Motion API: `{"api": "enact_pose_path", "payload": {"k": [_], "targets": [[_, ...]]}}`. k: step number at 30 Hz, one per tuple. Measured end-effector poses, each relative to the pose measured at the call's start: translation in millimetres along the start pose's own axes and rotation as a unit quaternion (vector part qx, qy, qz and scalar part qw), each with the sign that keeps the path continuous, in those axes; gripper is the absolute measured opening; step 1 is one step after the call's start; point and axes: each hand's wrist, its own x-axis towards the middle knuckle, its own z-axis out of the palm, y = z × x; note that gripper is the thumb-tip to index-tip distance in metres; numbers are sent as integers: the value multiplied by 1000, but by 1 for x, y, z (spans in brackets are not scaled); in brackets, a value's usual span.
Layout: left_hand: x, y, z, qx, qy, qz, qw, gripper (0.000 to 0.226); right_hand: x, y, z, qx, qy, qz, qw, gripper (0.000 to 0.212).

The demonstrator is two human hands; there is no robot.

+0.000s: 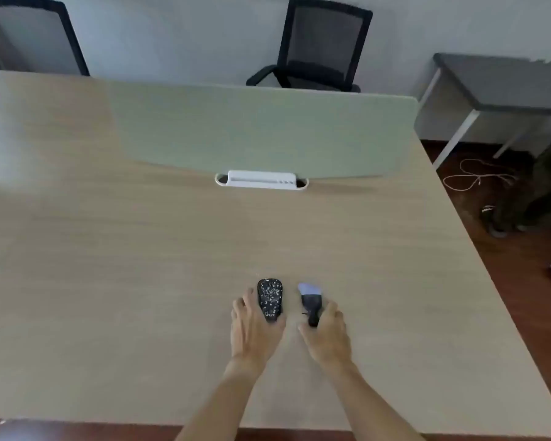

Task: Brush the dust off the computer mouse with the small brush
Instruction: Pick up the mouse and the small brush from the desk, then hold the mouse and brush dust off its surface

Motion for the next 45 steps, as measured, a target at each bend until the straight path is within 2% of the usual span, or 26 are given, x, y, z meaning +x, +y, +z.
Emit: {"api": "enact_pose_path", "payload": {"k": [3, 7, 14, 18, 21, 27, 32, 36, 38, 42, 45], "targets": [[1, -2, 17, 20, 41, -31, 998, 89, 7, 5, 10, -19, 68, -37, 997, 46], [8, -7, 33, 59, 88, -23, 994, 94, 15, 13, 17, -33, 90, -74, 993, 35], [16, -27, 46, 17, 147, 44, 988, 79, 44, 9, -3, 99, 111, -162, 976, 12], [17, -30, 53, 15, 173, 59, 983, 83, 59, -10, -21, 123, 63, -247, 959, 15], [19, -32, 57, 32, 181, 75, 980, 84, 69, -26, -23, 81, 34, -317, 944, 17], [20, -38, 64, 56, 208, 105, 971, 83, 79, -37, -22, -9, -2, -394, 919, 23], [14, -41, 67, 80, 224, 119, 964, 84, 77, -23, -31, -60, -12, -398, 916, 26], [15, -46, 72, 90, 240, 133, 957, 85, 81, -23, -52, -84, 26, -397, 914, 26], [17, -48, 74, 95, 251, 138, 953, 86, 86, -25, -58, -42, 39, -391, 919, 24], [15, -51, 77, 96, 255, 148, 951, 86, 79, -26, -38, 56, 18, -400, 915, 21], [8, -52, 76, 95, 246, 148, 953, 83, 66, -10, -20, 44, 24, -404, 913, 27]]}}
